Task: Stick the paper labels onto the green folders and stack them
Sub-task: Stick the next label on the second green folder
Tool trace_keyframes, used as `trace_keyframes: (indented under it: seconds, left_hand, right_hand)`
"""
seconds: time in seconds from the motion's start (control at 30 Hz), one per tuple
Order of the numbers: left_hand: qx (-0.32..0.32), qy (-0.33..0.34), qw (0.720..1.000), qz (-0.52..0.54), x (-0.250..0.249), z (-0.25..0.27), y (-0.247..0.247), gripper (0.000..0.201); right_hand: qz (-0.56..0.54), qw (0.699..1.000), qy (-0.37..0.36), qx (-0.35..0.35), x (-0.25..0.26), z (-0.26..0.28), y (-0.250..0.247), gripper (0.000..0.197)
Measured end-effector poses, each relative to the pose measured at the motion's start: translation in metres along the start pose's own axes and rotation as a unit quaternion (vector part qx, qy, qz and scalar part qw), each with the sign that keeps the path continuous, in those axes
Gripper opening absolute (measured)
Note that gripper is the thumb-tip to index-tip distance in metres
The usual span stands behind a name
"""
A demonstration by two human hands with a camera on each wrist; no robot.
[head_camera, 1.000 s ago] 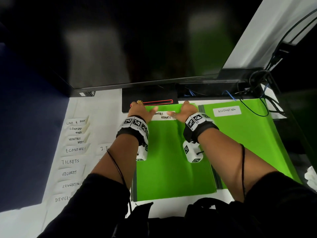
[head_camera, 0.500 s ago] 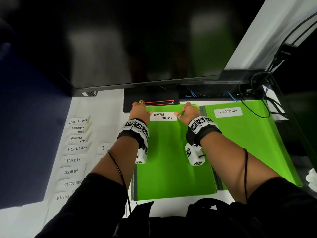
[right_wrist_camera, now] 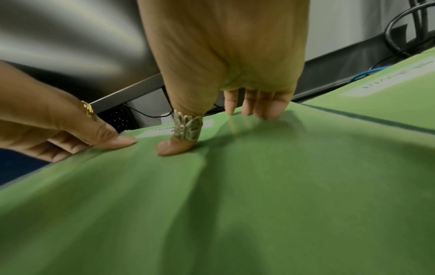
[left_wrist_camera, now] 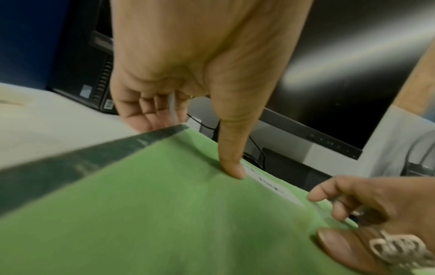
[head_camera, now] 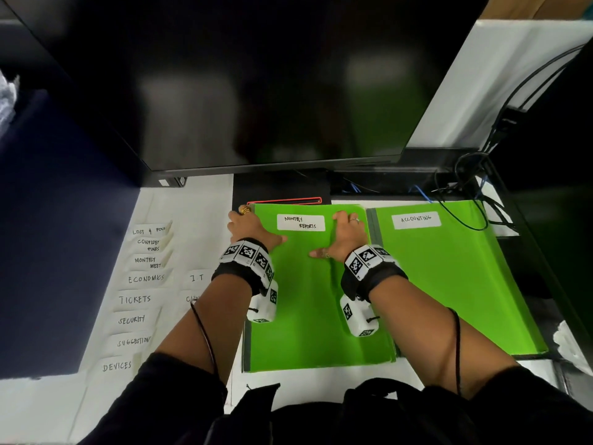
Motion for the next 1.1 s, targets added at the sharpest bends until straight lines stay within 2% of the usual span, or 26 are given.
trace_keyframes:
  seconds: [0.13, 0.23, 0.37, 0.43, 0.5, 0.57, 0.63, 0.77, 0.83, 0.87, 0.97, 1.03, 1.1]
  left_hand:
    - [-0.033, 0.002, 0.999, -0.015, 0.003, 0.005, -0.001, 0.085]
    - [-0.052, 0.008, 0.999, -0.013, 0.005, 0.010, 0.000, 0.080]
    - [-0.069, 0.020, 0.997, 0.029, 0.007, 0.012, -0.001, 0.080]
    - [-0.078, 0.055, 0.989, 0.115, 0.003, 0.016, -0.005, 0.074]
    - [-0.069, 0.081, 0.964, 0.243, -0.003, 0.021, -0.009, 0.060]
    - [-0.061, 0.084, 0.941, 0.321, -0.008, 0.023, -0.011, 0.047]
    - [-0.055, 0.080, 0.921, 0.378, -0.007, 0.020, -0.009, 0.044]
    - [-0.009, 0.093, 0.899, 0.429, -0.006, 0.010, 0.003, 0.043]
    - [0.010, 0.151, 0.914, 0.376, -0.011, 0.007, 0.009, 0.034]
    - [0.012, 0.185, 0.929, 0.320, -0.012, 0.004, 0.014, 0.031]
    - [0.002, 0.239, 0.965, 0.107, -0.008, -0.001, 0.017, 0.051]
    - [0.035, 0.258, 0.965, -0.041, -0.003, -0.004, 0.012, 0.044]
    - [0.077, 0.288, 0.940, -0.164, 0.001, -0.004, 0.009, 0.051]
  right_hand:
    - [0.058, 0.996, 0.063, -0.036, 0.001, 0.012, 0.001, 0.111]
    - [0.073, 0.990, 0.123, -0.020, -0.001, 0.019, 0.002, 0.121]
    - [0.059, 0.987, 0.146, 0.016, 0.000, 0.025, 0.004, 0.120]
    - [0.037, 0.988, 0.149, 0.006, 0.002, 0.026, 0.002, 0.117]
    - [0.005, 0.988, 0.153, -0.009, 0.003, 0.027, -0.002, 0.114]
    - [-0.021, 0.988, 0.150, -0.023, 0.002, 0.028, -0.006, 0.113]
    - [-0.026, 0.990, 0.129, -0.045, 0.003, 0.028, -0.009, 0.109]
    - [-0.050, 0.996, 0.017, -0.068, 0.016, 0.029, -0.004, 0.080]
    - [-0.065, 0.997, -0.010, -0.028, 0.022, 0.029, 0.005, 0.074]
    - [-0.060, 0.998, -0.003, 0.004, 0.023, 0.029, 0.010, 0.083]
    - [0.019, 0.994, 0.024, 0.108, 0.013, 0.027, 0.022, 0.126]
    - [0.068, 0.989, 0.025, 0.128, 0.004, 0.028, 0.023, 0.134]
    - [0.086, 0.986, 0.033, 0.138, -0.005, 0.023, 0.021, 0.134]
Point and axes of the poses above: each hand's wrist, its own z-axis away from the middle knuckle, its own y-axis out of the palm, x = y × z, the point moved 1 cm from there along -z, towards the middle knuckle, and after that the axes turned 1 degree about z, right-handed, at the moved point
